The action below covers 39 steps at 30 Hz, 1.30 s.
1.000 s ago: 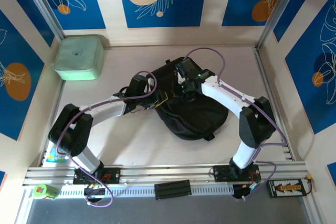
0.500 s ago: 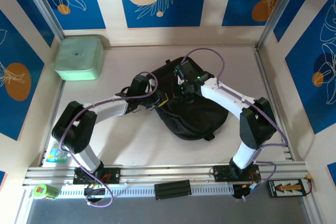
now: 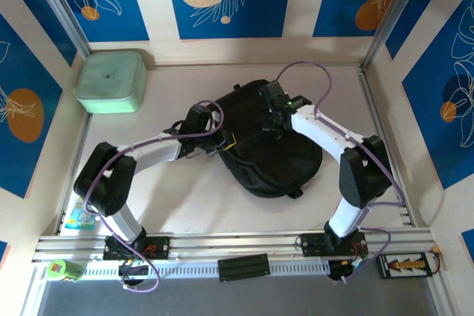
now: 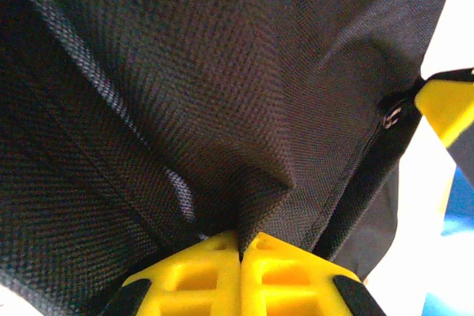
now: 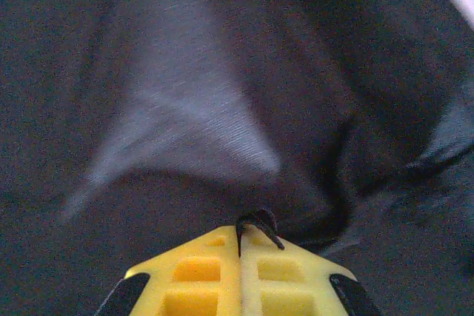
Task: Pack books, pencil case, and school supplies into a backpack
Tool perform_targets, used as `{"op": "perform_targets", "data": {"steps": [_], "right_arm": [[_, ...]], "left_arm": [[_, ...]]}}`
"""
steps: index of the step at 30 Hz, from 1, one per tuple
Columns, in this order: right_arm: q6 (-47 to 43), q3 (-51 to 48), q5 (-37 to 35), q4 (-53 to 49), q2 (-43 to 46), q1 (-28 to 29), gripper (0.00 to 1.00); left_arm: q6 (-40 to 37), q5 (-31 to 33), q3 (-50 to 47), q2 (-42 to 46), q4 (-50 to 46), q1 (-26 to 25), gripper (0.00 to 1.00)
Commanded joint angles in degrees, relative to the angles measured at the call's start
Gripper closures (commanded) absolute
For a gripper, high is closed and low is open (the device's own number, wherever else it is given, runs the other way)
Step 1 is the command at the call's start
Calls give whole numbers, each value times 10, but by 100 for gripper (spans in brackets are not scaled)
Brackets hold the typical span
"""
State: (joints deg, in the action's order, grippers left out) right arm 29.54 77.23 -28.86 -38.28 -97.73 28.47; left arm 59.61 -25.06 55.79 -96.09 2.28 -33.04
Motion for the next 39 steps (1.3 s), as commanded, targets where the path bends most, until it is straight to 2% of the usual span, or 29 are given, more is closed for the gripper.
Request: {"op": "perform_targets", "data": {"steps": [1,5,10,13,19,20,21,23,26,29,32,35,38,39], "right_arm": [[-22,27,-91,-5,-9,-24,100],[-29,35,-113,-3,-13,-47,100],[-19,41,-103,-4,-24,-74,100],[-28,44,-67,10,-25,-76,100],[-62,51,73,62,3,-83,100],[-60,54,101,66,9,-87,100],[-56,58,122,68,13,-90,92],[-42,62,145,75,22,-100,66],[-34,64,142,86,42,-108,39],[-31,55,132,97,68,-120,28],[-36,36,115,108,102,-136,19],[-53,-5,68,134,149,-156,9],[-56,-68,26,185,204,-190,0],[-50,-92,17,202,223,-207,1]], "left_arm": [[-20,14,-4,20,-36,8,100],[-26,15,-3,20,-40,8,100],[-31,12,4,14,-40,9,100],[-43,12,17,8,-48,12,100],[-111,19,82,-18,-95,49,100],[-131,23,102,-27,-105,59,96],[-149,28,123,-37,-116,66,90],[-193,38,181,-65,-130,82,78],[-234,38,276,-123,-148,98,75],[-249,37,368,-178,-166,108,75],[-270,67,427,-195,-199,115,72],[-299,115,429,-158,-224,119,60],[-329,201,376,-85,-238,127,44],[-336,237,345,-53,-236,131,38]]}}
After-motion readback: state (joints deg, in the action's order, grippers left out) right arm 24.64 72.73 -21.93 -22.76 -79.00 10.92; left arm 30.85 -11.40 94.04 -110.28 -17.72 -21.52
